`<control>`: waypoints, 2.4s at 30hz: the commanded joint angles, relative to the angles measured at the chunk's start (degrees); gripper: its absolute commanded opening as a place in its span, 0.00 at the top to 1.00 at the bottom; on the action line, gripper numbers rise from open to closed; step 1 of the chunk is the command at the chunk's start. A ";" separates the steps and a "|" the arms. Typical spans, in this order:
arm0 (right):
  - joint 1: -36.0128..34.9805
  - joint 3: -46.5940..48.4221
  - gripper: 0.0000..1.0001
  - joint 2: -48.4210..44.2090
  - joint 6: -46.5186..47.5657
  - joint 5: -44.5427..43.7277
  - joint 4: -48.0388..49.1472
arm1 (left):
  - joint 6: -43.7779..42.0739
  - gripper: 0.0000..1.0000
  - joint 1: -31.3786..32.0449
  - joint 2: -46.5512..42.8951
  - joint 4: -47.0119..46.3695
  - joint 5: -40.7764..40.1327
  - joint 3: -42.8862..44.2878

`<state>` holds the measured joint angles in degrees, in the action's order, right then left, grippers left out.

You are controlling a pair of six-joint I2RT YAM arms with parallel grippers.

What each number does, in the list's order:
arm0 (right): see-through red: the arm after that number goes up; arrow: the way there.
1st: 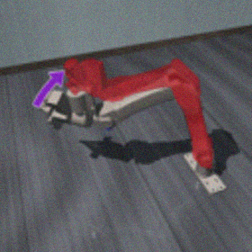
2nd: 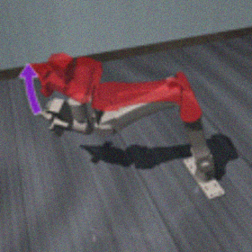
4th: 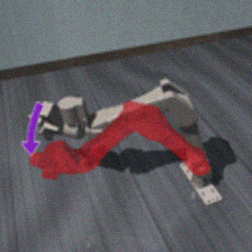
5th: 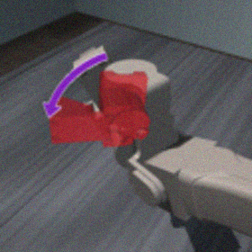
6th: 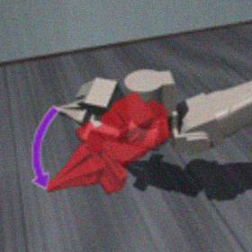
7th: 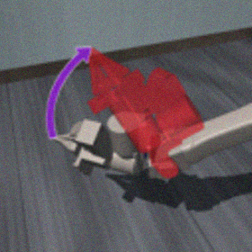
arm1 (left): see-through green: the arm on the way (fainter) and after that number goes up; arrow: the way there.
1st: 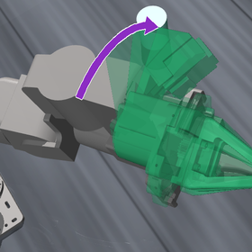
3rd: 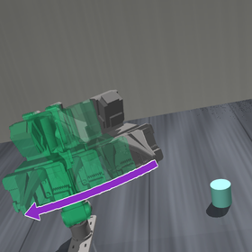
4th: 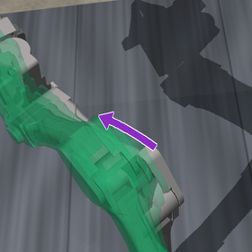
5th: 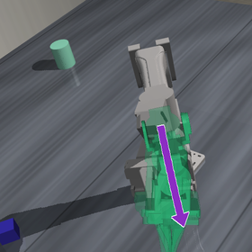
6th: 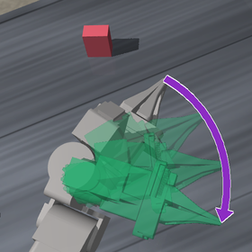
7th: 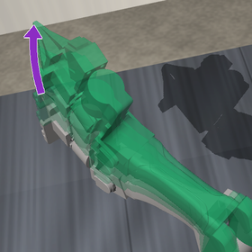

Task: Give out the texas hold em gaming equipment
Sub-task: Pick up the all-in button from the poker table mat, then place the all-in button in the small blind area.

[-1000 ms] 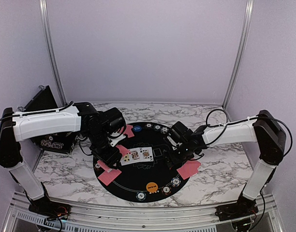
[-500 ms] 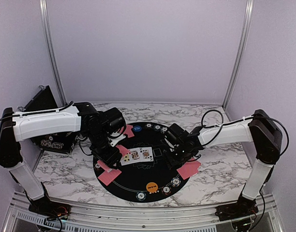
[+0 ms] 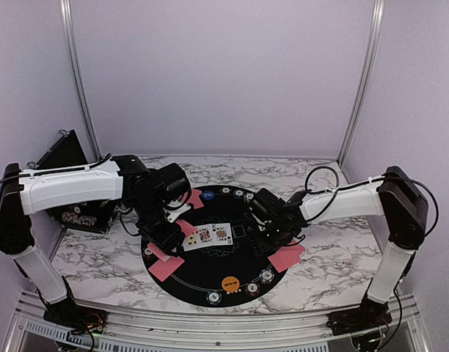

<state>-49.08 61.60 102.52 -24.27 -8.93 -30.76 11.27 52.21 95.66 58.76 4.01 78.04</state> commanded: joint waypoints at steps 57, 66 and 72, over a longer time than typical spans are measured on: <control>5.36 57.66 0.60 36.30 9.10 0.40 -8.77 | -1.69 0.41 -2.46 -3.28 0.66 0.12 -1.21; 5.91 57.84 0.55 37.34 9.17 1.75 -8.50 | -1.85 0.41 -2.50 -3.16 0.74 0.26 -1.09; 6.04 58.08 0.53 37.64 9.06 1.72 -8.05 | -1.85 0.41 -2.55 -3.33 0.74 0.13 -1.16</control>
<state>-43.11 116.60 139.13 -15.16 -7.77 -39.33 9.96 50.02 94.45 58.74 4.03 76.99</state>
